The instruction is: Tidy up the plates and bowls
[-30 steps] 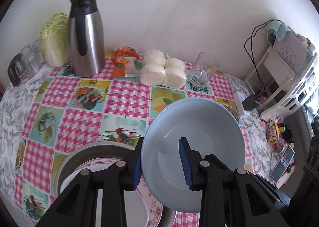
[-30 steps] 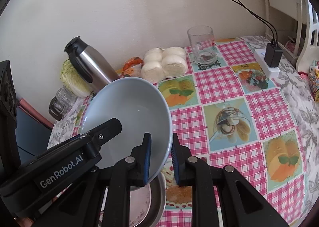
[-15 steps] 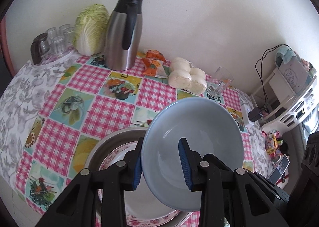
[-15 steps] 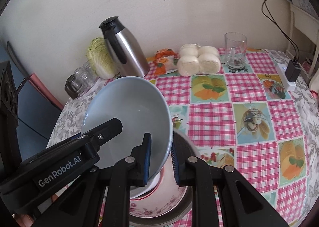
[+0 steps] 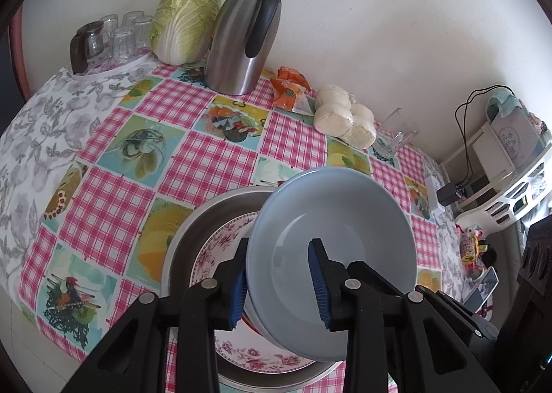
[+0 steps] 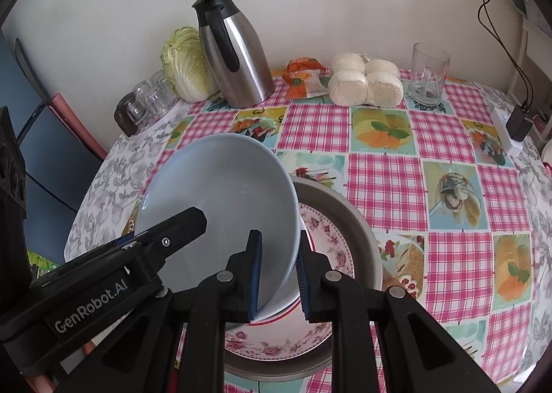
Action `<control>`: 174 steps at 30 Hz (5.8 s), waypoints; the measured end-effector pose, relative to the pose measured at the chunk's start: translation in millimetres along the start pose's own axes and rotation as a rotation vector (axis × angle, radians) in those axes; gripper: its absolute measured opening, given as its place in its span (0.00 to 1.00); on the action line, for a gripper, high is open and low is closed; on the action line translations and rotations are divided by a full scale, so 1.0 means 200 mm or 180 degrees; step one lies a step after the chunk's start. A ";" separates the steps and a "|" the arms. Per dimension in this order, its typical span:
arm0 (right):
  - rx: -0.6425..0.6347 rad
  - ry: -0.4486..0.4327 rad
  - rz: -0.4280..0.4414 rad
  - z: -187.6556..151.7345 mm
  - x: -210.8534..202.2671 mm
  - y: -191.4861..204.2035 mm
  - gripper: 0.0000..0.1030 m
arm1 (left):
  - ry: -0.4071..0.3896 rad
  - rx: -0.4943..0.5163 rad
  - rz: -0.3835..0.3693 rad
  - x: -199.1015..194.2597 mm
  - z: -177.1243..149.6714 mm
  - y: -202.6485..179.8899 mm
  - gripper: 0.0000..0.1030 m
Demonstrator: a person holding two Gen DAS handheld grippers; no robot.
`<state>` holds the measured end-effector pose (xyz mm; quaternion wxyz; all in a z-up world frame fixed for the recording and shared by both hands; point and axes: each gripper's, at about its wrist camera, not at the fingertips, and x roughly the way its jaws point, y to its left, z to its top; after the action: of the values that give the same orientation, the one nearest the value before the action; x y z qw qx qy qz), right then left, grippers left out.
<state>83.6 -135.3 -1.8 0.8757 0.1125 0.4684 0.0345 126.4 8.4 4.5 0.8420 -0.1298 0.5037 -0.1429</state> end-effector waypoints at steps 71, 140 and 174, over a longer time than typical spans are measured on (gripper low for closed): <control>0.0466 -0.0214 0.0173 -0.04 -0.08 -0.25 0.51 | -0.0413 -0.0098 0.0361 -0.13 -0.05 0.08 0.84; -0.0188 0.0024 -0.0662 -0.49 -0.06 -0.19 0.96 | -0.0148 0.0819 0.0983 -0.03 -0.51 0.24 1.00; -0.0256 0.0054 -0.0687 -0.48 -0.06 -0.18 0.96 | -0.0156 0.0899 0.1025 -0.02 -0.51 0.24 1.00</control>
<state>-4.6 -155.3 -52.5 0.8741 0.0258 0.4833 -0.0403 38.4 46.1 -55.7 0.8758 0.0683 0.4724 -0.0725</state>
